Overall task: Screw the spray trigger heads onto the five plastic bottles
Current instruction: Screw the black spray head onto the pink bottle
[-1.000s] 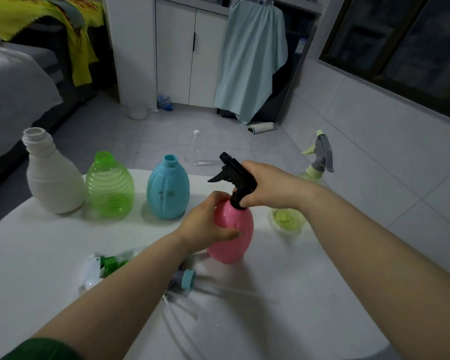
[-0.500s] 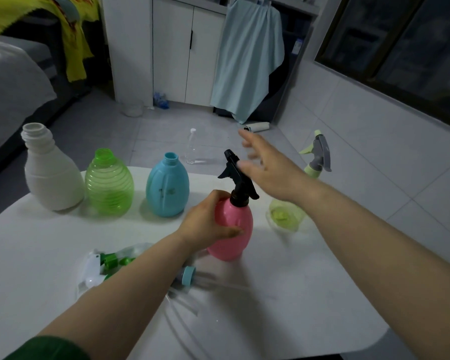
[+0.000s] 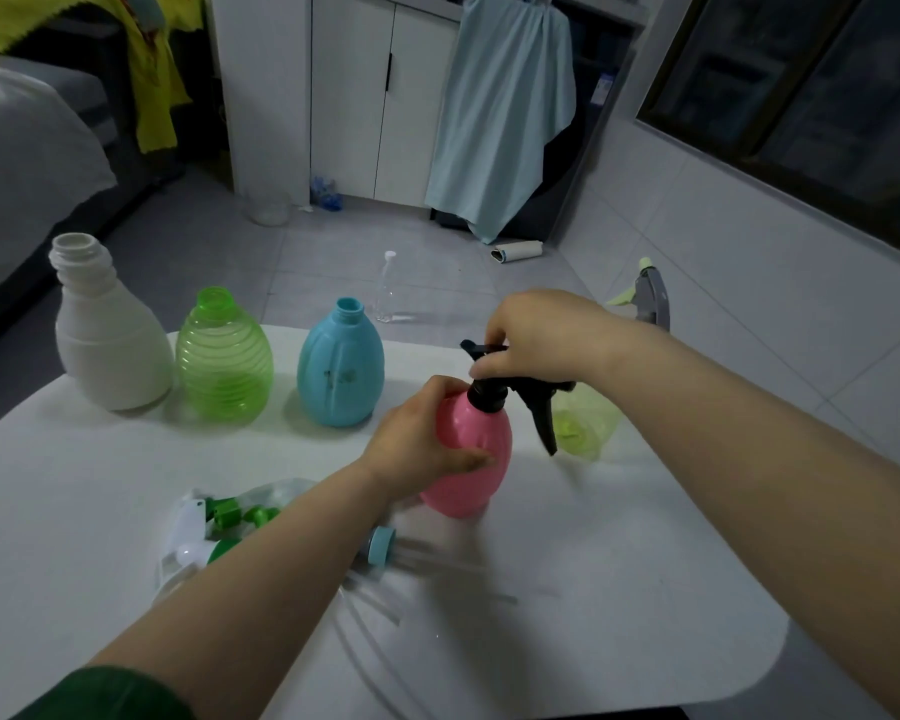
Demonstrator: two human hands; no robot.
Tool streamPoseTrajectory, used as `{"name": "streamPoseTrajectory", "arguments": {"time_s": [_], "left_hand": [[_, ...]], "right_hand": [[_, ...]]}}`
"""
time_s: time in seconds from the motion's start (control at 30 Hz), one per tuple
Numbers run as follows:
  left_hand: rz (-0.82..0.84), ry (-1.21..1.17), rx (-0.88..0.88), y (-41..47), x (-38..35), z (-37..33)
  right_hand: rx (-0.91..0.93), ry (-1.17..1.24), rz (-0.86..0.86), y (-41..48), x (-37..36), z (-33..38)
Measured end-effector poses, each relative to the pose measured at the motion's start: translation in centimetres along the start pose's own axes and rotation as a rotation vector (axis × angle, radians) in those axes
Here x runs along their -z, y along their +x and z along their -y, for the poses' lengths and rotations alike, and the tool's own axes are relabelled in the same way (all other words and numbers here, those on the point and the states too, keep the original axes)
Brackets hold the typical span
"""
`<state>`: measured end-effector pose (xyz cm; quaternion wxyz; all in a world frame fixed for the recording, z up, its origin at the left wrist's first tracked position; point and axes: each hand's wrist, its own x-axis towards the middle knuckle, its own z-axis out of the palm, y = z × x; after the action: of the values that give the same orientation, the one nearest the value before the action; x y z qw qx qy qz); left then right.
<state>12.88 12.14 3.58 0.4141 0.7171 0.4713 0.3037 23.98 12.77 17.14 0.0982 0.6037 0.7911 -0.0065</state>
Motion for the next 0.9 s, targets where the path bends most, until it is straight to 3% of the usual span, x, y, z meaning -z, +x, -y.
{"name": "streamPoseTrajectory", "arguments": {"time_s": [0.1,0.2,0.33,0.53,0.77,0.83,0.9], "left_hand": [[-0.004,-0.015,-0.015,0.0,0.0,0.0],[-0.011,-0.015,-0.022,0.1,0.0,0.1],[-0.012,-0.027,-0.021,0.2,0.0,0.1],[-0.009,-0.039,-0.039,0.1,0.0,0.1],[-0.01,-0.038,-0.037,0.2,-0.1,0.3],[-0.01,-0.046,-0.043,0.2,-0.1,0.4],[-0.015,-0.058,-0.049,0.2,-0.2,0.5]], "right_hand": [[-0.079,0.124,0.026,0.2,-0.3,0.1],[-0.018,0.272,-0.02,-0.2,0.2,-0.7],[0.179,0.184,0.102,-1.0,1.2,-1.8],[0.18,0.228,0.215,-1.1,1.8,-2.0],[-0.056,0.275,-0.034,-0.7,-0.3,-1.5],[-0.063,0.407,-0.086,-0.9,-1.2,-1.8],[-0.062,0.69,-0.153,-1.4,-2.5,-2.7]]}}
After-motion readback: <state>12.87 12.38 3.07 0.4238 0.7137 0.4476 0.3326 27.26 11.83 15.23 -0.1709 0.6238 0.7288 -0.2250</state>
